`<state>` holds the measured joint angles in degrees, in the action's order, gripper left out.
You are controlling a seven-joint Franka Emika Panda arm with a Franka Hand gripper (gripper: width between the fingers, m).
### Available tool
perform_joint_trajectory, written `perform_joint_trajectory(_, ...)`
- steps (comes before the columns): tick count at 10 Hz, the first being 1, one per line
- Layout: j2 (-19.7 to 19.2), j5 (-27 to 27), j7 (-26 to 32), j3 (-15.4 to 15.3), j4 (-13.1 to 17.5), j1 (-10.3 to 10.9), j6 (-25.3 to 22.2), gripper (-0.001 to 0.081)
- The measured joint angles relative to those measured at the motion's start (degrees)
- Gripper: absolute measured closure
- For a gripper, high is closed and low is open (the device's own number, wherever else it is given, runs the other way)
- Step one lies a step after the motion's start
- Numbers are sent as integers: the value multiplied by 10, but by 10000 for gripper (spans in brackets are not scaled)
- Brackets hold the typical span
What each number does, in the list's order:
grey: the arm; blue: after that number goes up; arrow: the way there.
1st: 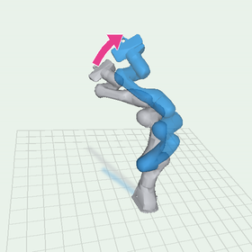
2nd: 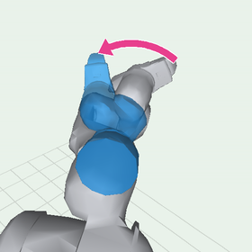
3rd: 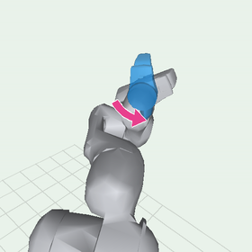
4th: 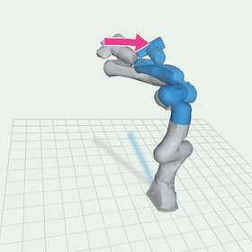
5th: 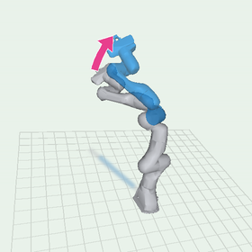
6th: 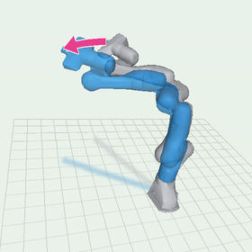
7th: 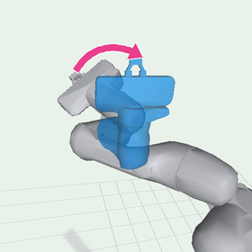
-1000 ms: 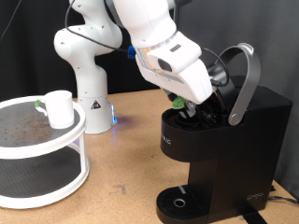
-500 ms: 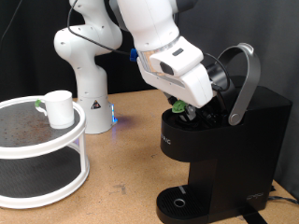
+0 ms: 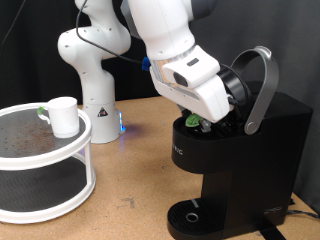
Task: Make a cup of coffee with the keurig machine
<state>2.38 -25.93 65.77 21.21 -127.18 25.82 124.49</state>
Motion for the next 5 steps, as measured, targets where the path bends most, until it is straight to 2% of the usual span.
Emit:
perform_joint_trajectory(1, -4, 0, 0, -1, 0, 0, 3, 300)
perform_joint_trajectory(2, -10, -2, 0, -2, 0, 0, 4, 165)
perform_joint_trajectory(3, -12, -5, 0, -2, 1, 0, 5, 165)
perform_joint_trajectory(4, -12, -7, 0, -2, 1, 0, 5, 35)
perform_joint_trajectory(5, -12, -10, 2, -2, 1, 0, 4, 35)
